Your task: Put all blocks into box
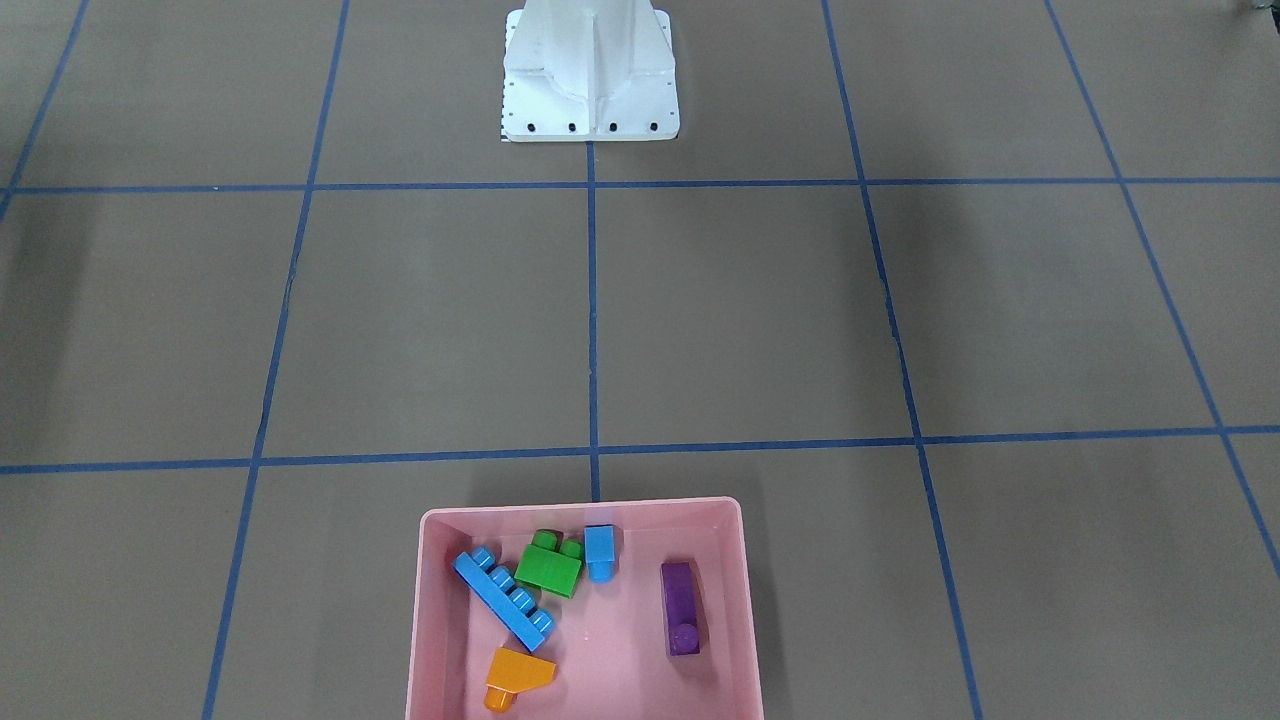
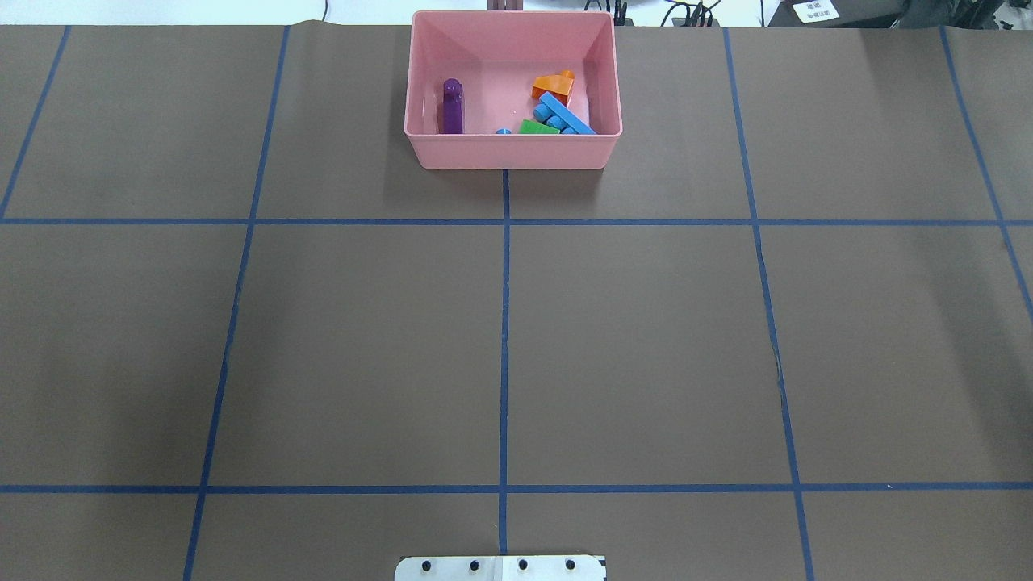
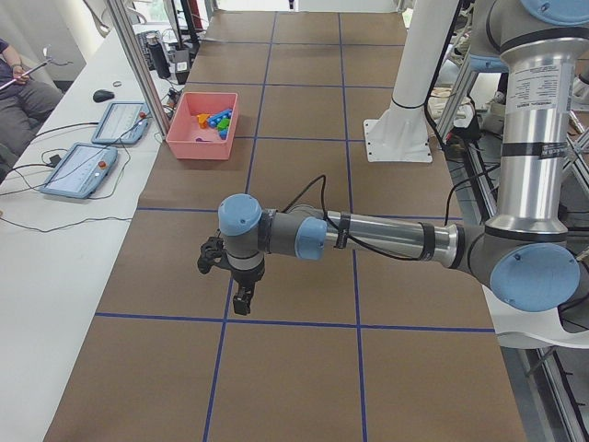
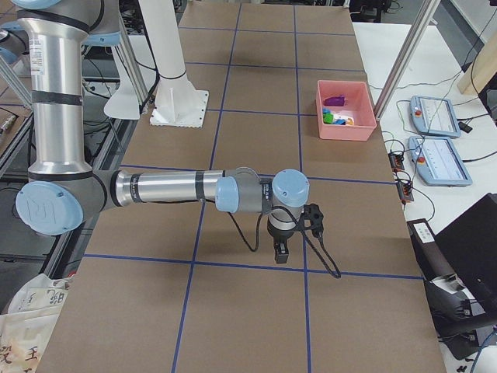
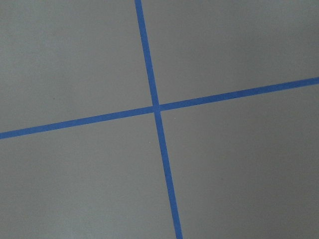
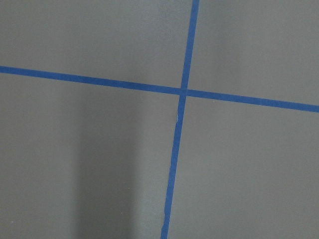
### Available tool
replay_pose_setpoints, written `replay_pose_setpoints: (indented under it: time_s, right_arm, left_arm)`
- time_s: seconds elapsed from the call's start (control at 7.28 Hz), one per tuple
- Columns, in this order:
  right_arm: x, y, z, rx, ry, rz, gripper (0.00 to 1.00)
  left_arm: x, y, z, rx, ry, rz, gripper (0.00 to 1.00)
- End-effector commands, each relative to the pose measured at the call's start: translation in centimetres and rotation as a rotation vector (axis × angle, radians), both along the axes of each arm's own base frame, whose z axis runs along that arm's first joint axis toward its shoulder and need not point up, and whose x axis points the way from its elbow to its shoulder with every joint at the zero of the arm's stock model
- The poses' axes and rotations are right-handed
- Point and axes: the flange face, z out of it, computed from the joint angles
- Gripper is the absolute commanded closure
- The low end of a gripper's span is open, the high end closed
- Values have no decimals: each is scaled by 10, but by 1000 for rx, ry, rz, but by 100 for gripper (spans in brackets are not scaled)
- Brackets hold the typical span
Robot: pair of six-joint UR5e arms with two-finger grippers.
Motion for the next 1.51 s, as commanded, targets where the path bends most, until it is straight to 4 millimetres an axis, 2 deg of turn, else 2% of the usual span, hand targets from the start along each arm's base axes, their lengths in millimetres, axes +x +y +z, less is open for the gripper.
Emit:
replay_pose_setpoints:
  time_s: [0.0, 0.69, 0.96, 1.37]
  right_arm:
    - [0, -1, 1, -4, -3, 2, 0]
    - [-4, 6, 5, -42, -85, 11, 0]
    - [12, 12, 5, -88, -95, 48, 0]
    - [15, 13, 3, -142, -83, 56, 0]
  left_arm:
    - [-21, 2, 9, -13, 8, -37, 0]
    - [-21, 5, 8, -21, 33, -42, 0]
    - [-21, 4, 6, -18, 33, -46, 0]
    - [-20, 5, 6, -21, 33, -45, 0]
